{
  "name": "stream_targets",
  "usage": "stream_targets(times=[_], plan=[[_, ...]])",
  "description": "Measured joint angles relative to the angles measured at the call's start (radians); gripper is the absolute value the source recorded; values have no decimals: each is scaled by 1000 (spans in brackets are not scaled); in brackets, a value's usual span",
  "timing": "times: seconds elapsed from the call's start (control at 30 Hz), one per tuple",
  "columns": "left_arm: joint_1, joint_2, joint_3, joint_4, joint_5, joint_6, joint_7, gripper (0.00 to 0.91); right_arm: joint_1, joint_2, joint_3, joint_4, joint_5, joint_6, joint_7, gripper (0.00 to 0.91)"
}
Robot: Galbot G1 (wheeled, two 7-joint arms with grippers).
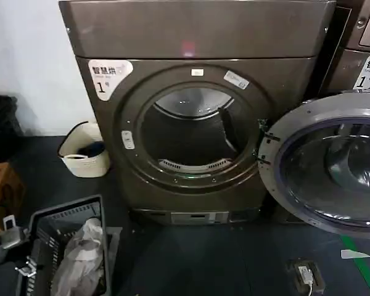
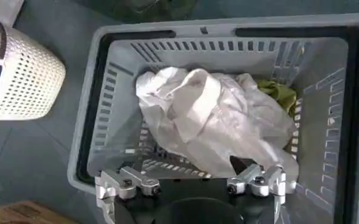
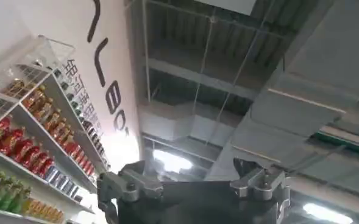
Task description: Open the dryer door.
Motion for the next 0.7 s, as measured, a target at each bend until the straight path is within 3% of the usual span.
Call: stream_targets(times=[0.7], plan=[[-2,10,1,-6,24,-9,27,907,-5,-1,1,-1,-2,4,-1,907]])
